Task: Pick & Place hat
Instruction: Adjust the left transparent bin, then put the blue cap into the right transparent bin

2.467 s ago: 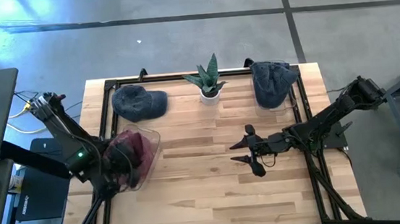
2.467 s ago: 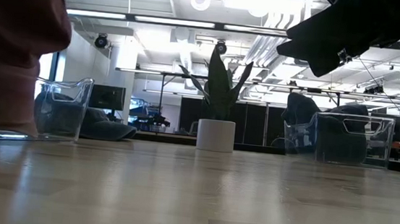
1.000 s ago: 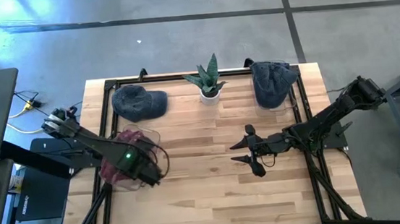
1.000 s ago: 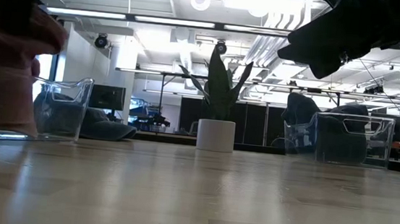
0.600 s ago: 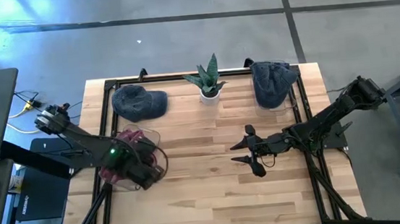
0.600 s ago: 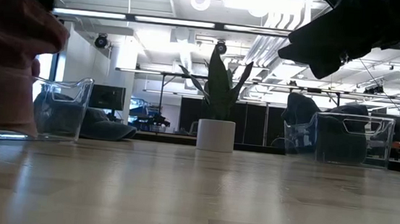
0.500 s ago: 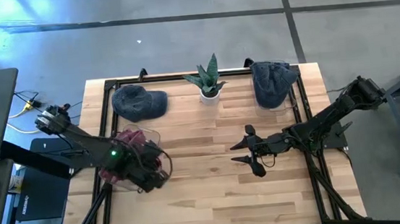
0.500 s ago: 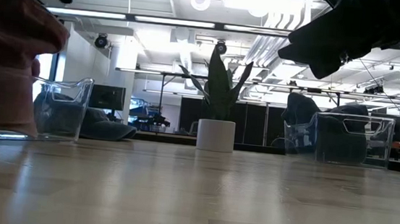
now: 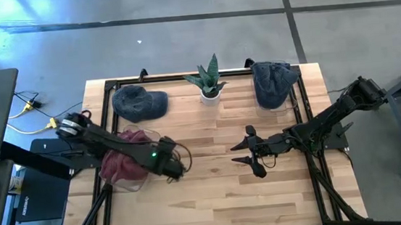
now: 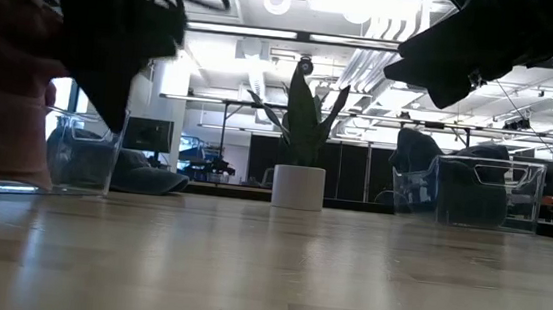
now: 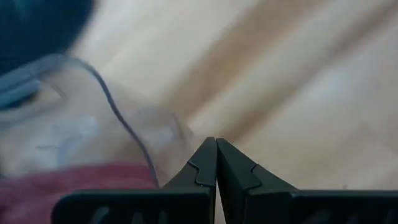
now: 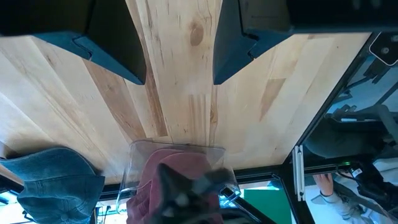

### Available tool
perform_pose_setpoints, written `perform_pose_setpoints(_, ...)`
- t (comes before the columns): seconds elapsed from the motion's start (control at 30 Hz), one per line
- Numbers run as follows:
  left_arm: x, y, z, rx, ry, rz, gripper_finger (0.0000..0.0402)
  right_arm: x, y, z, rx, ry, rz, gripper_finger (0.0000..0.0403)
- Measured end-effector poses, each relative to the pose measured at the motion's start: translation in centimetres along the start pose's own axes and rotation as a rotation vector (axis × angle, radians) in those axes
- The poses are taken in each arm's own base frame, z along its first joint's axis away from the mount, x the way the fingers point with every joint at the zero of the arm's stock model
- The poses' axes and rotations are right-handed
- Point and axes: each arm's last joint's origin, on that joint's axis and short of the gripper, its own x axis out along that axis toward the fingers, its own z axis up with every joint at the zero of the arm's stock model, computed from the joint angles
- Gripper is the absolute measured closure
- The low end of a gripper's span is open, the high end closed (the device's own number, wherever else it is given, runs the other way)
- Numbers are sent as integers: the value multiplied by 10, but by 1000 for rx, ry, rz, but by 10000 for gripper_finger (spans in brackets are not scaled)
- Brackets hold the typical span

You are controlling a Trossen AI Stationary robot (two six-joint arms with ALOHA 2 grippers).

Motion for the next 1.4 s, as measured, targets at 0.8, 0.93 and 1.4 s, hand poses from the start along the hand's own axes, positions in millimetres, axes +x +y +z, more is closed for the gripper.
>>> perform_pose_setpoints(0.8,-11,24,74,28,-209,213,402,0,0,-1,-5,8,2,221)
perform_pose_setpoints(0.93,-30,34,104,90,-204,222,396,0,0,-1,-6,8,2,221)
perform_pose_setpoints(1.4,-7,206,155,-360,149,405,176,0,2,-1,-6,24,57,221)
